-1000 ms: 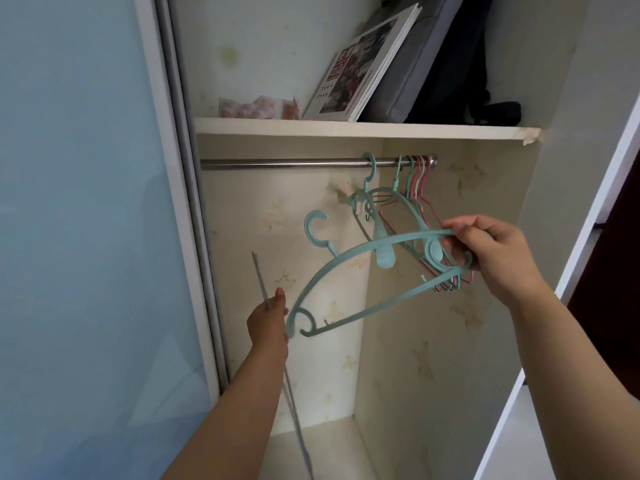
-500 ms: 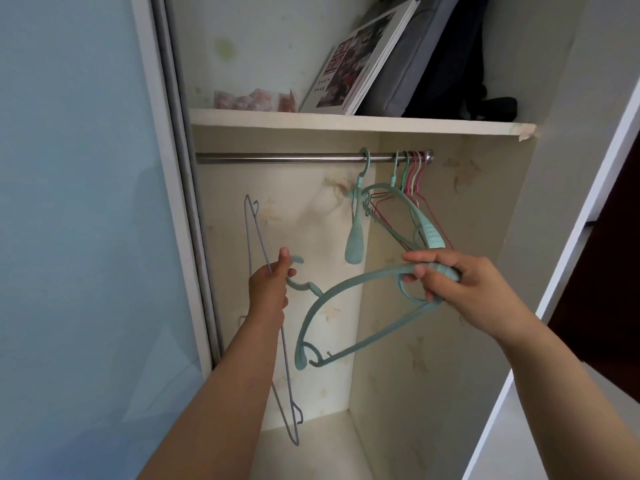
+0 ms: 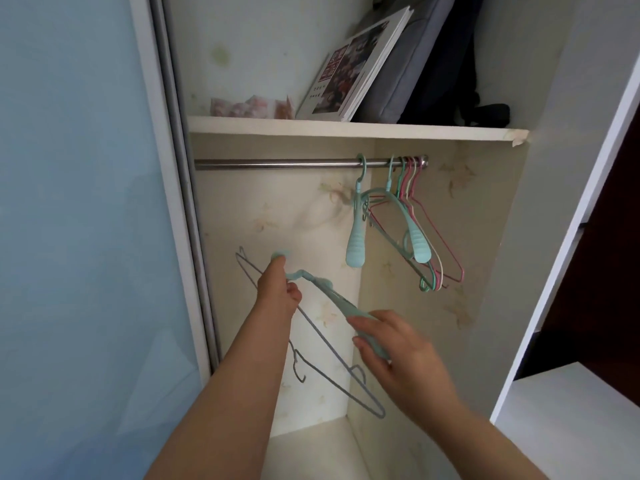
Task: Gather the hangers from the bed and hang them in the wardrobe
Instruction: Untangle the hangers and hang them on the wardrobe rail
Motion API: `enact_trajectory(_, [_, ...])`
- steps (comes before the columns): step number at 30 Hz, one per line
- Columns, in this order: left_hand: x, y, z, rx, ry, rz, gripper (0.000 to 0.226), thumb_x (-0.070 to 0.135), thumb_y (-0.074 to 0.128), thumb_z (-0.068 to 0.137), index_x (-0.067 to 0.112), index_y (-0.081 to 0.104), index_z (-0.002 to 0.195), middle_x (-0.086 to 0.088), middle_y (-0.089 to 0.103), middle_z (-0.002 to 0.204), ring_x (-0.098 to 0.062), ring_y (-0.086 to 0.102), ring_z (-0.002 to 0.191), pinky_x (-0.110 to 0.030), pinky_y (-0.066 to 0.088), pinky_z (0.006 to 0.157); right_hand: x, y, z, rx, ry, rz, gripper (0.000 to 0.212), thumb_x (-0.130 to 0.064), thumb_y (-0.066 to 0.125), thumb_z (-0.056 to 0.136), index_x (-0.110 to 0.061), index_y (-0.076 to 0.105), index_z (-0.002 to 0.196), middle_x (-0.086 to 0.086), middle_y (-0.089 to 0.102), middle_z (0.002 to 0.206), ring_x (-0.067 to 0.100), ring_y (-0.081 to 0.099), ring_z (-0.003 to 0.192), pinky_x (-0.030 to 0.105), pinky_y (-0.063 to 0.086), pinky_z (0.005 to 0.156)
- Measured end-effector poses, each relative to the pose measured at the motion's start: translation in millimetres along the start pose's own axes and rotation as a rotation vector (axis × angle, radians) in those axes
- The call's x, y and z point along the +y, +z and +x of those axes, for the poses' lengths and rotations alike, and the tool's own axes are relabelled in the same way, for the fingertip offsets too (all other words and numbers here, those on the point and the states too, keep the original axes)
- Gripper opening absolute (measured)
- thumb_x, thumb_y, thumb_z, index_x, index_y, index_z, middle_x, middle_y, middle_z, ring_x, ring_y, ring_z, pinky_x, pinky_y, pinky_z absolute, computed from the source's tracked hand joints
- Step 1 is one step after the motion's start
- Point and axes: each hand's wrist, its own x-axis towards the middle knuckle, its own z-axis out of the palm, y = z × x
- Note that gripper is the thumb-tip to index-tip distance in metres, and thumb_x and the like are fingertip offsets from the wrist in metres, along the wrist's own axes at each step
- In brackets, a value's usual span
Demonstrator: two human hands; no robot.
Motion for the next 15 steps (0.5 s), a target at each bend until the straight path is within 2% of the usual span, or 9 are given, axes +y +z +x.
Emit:
enact_trajectory(3, [-3.0, -2.8, -3.7, -0.006, 0.004, 0.039, 0.050, 0.059, 0.067, 0.079, 0.014, 0.047, 0.086, 0.001, 0.035, 0.072, -0.008, 0.019, 0.044, -0.015, 0.017, 0.034, -3.0, 13.5, 1.9, 0.110, 0.070, 0.068, 0.022, -0.029, 0.054, 0.091, -0.026, 0.062, 0.112, -0.015, 0.057, 0.103, -0.005, 0.055, 0.092, 0.004, 0.041, 0.077])
enact_trajectory(5, [-7.9, -4.3, -5.0, 0.002, 0.018, 0.098, 0.057, 0.069, 0.060, 0.077, 0.014, 0.047, 0.087, 0.003, 0.038, 0.070, -0.008, 0.020, 0.043, -0.016, 0.017, 0.034, -5.8, 15.3, 19.1, 0.232, 0.251, 0.272, 0.018, -0.021, 0.060, 0.092, -0.026, 0.066, 0.107, -0.018, 0.062, 0.101, -0.010, 0.056, 0.095, 0.003, 0.040, 0.081])
enact_trajectory(6, [-10.1, -4.7, -5.6, 0.008, 0.015, 0.093, 0.054, 0.068, 0.053, 0.083, 0.014, 0.048, 0.088, 0.003, 0.038, 0.068, -0.009, 0.020, 0.043, -0.016, 0.017, 0.033, -6.8, 15.1, 32.5, 0.280, 0.376, 0.401, 0.018, -0.018, 0.061, 0.092, -0.029, 0.066, 0.106, -0.017, 0.064, 0.102, -0.008, 0.059, 0.094, 0.006, 0.043, 0.081])
enact_trajectory(7, [-11.6, -5.0, -7.4, 0.014, 0.005, 0.075, 0.048, 0.061, 0.045, 0.092, 0.013, 0.049, 0.090, 0.002, 0.038, 0.069, -0.009, 0.021, 0.044, -0.015, 0.017, 0.033, -7.6, 14.1, 47.5, 0.308, 0.495, 0.525, 0.019, -0.017, 0.060, 0.093, -0.030, 0.066, 0.105, -0.016, 0.066, 0.102, -0.005, 0.062, 0.089, 0.009, 0.047, 0.079])
enact_trajectory(9, [-11.4, -4.7, -9.6, 0.027, -0.008, 0.050, 0.031, 0.032, 0.030, 0.101, 0.011, 0.050, 0.091, -0.001, 0.041, 0.071, -0.010, 0.021, 0.046, -0.012, 0.016, 0.033, -3.3, 12.8, 76.6, 0.363, 0.617, 0.672, 0.019, -0.018, 0.058, 0.094, -0.024, 0.067, 0.109, -0.011, 0.067, 0.098, -0.002, 0.064, 0.074, 0.010, 0.049, 0.069])
enact_trajectory(11, [-8.4, -4.8, -10.3, 0.042, -0.005, 0.058, 0.030, 0.010, 0.022, 0.093, 0.012, 0.051, 0.086, -0.002, 0.041, 0.072, -0.012, 0.021, 0.047, -0.012, 0.016, 0.034, 3.4, 10.1, 101.6, 0.413, 0.614, 0.702, 0.020, -0.018, 0.057, 0.095, -0.017, 0.067, 0.112, -0.004, 0.068, 0.100, 0.004, 0.063, 0.075, 0.008, 0.048, 0.066])
enact_trajectory(13, [-3.6, -5.4, -10.2, 0.047, 0.013, 0.070, 0.034, 0.005, 0.020, 0.090, 0.013, 0.053, 0.086, -0.002, 0.040, 0.072, -0.012, 0.022, 0.047, -0.011, 0.016, 0.035, 12.5, 7.7, 121.4, 0.450, 0.585, 0.710, 0.018, -0.018, 0.057, 0.095, -0.018, 0.066, 0.110, 0.001, 0.068, 0.099, 0.005, 0.062, 0.075, 0.009, 0.048, 0.066])
enact_trajectory(15, [0.2, -6.6, -10.7, 0.048, 0.023, 0.089, 0.034, 0.005, 0.021, 0.090, 0.012, 0.054, 0.091, -0.003, 0.040, 0.072, -0.012, 0.023, 0.047, -0.012, 0.017, 0.035, 25.0, 7.6, 137.2, 0.468, 0.588, 0.705, 0.016, -0.018, 0.056, 0.095, -0.019, 0.066, 0.106, 0.002, 0.067, 0.089, 0.000, 0.057, 0.061, 0.011, 0.046, 0.062])
